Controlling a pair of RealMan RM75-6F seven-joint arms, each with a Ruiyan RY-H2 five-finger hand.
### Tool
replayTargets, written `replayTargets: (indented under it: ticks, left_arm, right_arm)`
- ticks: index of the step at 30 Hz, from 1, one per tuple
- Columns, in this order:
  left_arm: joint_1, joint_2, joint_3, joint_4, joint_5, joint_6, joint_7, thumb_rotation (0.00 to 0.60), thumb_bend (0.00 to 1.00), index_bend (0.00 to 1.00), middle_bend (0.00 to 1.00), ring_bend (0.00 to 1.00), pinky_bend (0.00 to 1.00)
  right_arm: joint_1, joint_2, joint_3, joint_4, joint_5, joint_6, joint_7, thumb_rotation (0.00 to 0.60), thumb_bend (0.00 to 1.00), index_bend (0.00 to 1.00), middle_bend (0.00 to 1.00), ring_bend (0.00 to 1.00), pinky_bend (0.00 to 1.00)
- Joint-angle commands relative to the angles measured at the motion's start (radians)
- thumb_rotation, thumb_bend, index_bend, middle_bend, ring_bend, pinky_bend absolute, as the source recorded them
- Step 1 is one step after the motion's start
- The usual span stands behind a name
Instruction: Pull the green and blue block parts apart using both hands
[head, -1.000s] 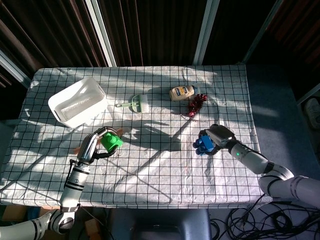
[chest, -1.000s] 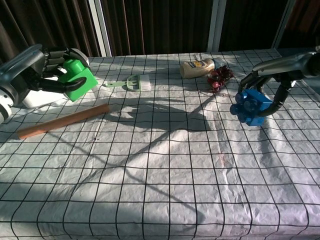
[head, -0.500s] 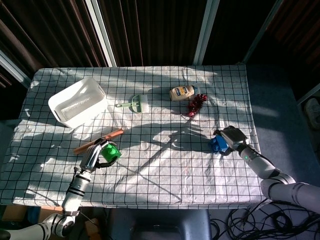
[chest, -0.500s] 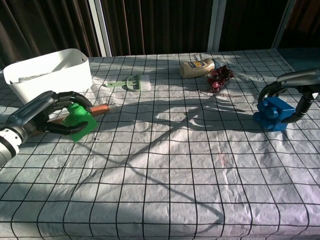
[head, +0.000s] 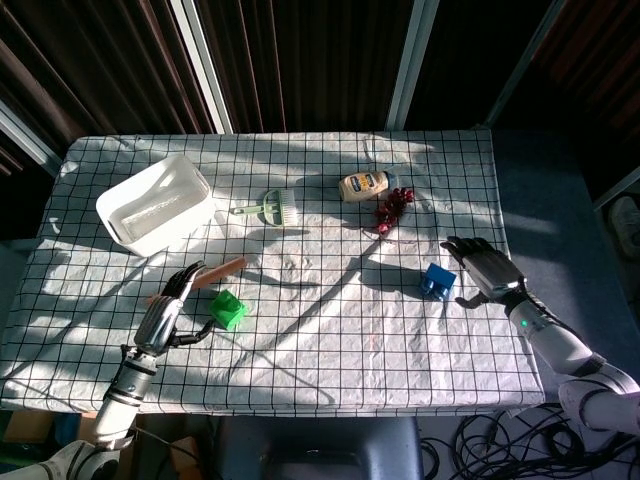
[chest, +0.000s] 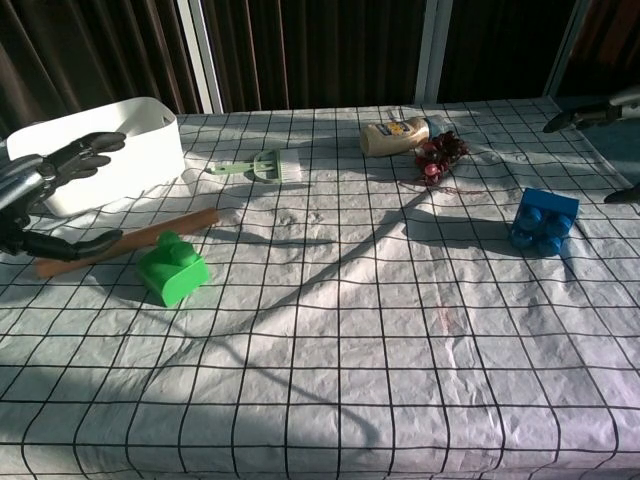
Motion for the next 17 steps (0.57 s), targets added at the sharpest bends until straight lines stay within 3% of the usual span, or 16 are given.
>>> replayTargets:
  ticks: [1,4,9,12,17]
  left_arm:
    - [0.137,0.248,0.054,-0.174,0.020,0.146,0.243,0.600,0.34,0.00,0.00,0.00,0.00]
    - [0.247,0.365,0.084,-0.298,-0.046,0.234,0.439,0.600,0.35,0.00,0.00,0.00,0.00]
    - [0.363,0.345,0.106,-0.289,-0.045,0.372,0.546,0.600,0.39,0.00,0.00,0.00,0.00]
    - [0.369,0.345,0.125,-0.285,-0.010,0.353,0.538,0.600,0.40,0.00,0.00,0.00,0.00]
    - [0.363,0.356,0.136,-0.321,-0.014,0.282,0.594,0.600,0.40,0.00,0.00,0.00,0.00]
  right_arm:
    - [-0.246,0.111,-0.045,-0.151,-0.102,0.438,-0.208,0.600,0.18,0.00,0.00,0.00,0.00]
    - [-0.421,0.103,-0.083,-0.202,-0.094,0.671,-0.277,0.600,0.18,0.00,0.00,0.00,0.00]
    - [-0.630,-0.005,-0.102,-0.091,-0.138,0.915,-0.200,0.600,0.18,0.00,0.00,0.00,0.00]
    - [-0.662,-0.021,-0.109,-0.058,-0.172,0.928,-0.204,0.600,0.18,0.00,0.00,0.00,0.00]
    - [-0.676,-0.014,-0.075,-0.059,-0.195,0.924,-0.170,0.600,0.18,0.00,0.00,0.00,0.00]
